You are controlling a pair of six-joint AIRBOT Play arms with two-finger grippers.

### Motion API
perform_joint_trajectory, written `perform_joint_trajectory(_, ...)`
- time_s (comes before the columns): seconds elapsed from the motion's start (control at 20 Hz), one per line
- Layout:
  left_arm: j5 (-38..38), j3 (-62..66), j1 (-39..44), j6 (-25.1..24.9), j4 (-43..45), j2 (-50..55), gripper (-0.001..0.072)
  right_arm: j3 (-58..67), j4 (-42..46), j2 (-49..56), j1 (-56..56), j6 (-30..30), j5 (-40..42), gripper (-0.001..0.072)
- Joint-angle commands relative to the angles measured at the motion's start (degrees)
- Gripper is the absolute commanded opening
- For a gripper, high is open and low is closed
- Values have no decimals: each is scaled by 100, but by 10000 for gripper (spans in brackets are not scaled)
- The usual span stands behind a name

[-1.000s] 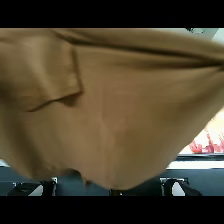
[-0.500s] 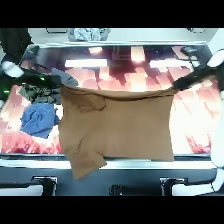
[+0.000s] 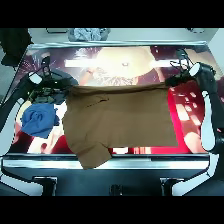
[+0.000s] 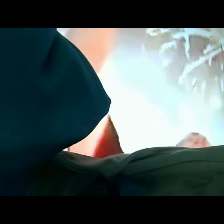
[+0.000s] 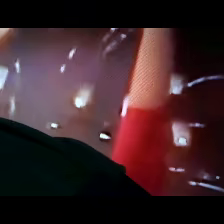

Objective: Fold the shirts.

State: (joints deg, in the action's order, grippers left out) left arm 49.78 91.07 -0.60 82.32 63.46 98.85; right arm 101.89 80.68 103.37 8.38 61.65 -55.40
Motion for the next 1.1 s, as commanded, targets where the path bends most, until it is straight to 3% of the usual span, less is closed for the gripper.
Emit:
perform_joint_trajectory(0.0, 1381, 428, -203, -7, 17, 17, 27, 90, 59, -87, 4, -684, -1067, 42)
perform_joint_trajectory(0.1, 2203, 404, -221, -2, 160, 96, 26, 37, 131, -59, 4, -1091, -2074, 42)
perform_joint_trajectory(0.2, 3222, 363, -221, 35, 243, 249, 26, -50, 267, 87, 7, -1134, -2645, 42)
perform_joint_trajectory(0.35, 3908, 275, -216, -2, 262, 164, 26, -48, 284, 105, 7, -1132, -2929, 42)
perform_joint_trajectory(0.55, 4277, 118, -164, 81, 260, 166, 26, -114, 289, 225, 4, -1128, -3716, 42)
perform_joint_trajectory(0.8, 4223, -844, -44, 216, 457, 166, 25, -334, 343, 350, 7, -1108, -3829, 40)
perform_joint_trajectory(1.05, 4076, -870, -83, 214, 667, 103, 26, -334, 575, 385, 7, -1086, -3613, 40)
